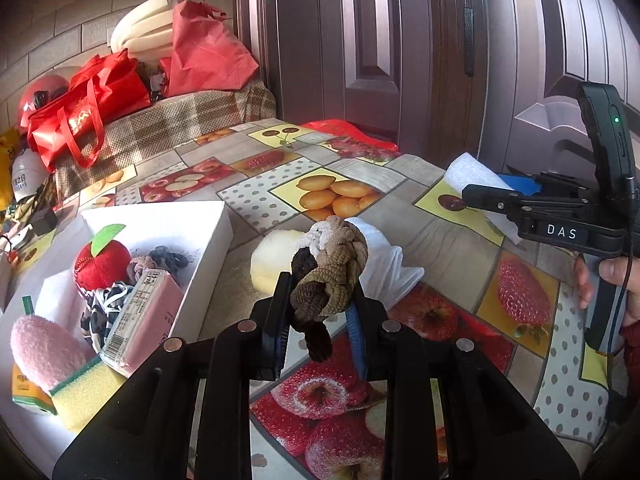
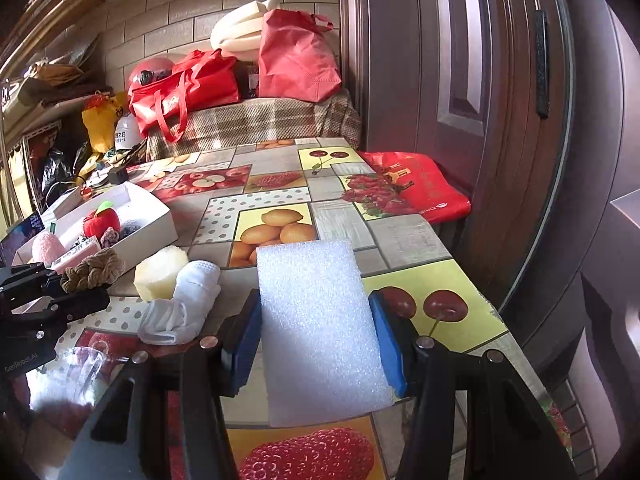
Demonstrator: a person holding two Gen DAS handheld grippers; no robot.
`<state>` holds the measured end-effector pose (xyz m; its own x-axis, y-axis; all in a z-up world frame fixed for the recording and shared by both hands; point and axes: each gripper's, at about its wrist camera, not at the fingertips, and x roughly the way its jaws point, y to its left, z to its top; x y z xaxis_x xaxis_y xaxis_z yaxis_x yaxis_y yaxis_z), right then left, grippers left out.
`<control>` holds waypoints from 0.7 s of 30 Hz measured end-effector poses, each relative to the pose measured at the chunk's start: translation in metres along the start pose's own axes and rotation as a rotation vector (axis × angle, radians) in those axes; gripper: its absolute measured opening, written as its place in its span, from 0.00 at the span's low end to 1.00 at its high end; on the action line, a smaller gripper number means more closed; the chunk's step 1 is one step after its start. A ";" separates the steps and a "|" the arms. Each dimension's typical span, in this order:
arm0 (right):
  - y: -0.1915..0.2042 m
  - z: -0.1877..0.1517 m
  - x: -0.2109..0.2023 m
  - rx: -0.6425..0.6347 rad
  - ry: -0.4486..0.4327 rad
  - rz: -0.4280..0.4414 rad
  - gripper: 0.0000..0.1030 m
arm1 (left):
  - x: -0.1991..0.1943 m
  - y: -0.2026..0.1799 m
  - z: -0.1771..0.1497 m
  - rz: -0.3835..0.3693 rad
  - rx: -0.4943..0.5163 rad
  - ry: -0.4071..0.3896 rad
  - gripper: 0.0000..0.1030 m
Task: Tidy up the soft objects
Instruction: 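Grasp the beige knotted rope toy with the left tool while the right grasps the white foam sheet, then carry the rope toy and foam sheet over the white tray with both tools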
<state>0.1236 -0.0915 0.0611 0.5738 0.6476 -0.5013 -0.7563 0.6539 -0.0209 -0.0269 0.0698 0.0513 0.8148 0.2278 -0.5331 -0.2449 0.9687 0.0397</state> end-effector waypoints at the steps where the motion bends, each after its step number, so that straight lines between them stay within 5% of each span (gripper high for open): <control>1: 0.001 0.000 -0.001 0.001 -0.012 -0.001 0.51 | -0.002 0.000 0.000 0.008 0.002 -0.013 0.23; 21: 0.054 0.001 -0.026 -0.017 -0.174 0.080 0.51 | -0.047 0.006 -0.011 0.063 -0.009 -0.236 0.24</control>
<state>0.0678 -0.0723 0.0734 0.5561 0.7562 -0.3449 -0.8060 0.5919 -0.0019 -0.0726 0.0638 0.0672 0.8978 0.3050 -0.3177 -0.3025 0.9514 0.0585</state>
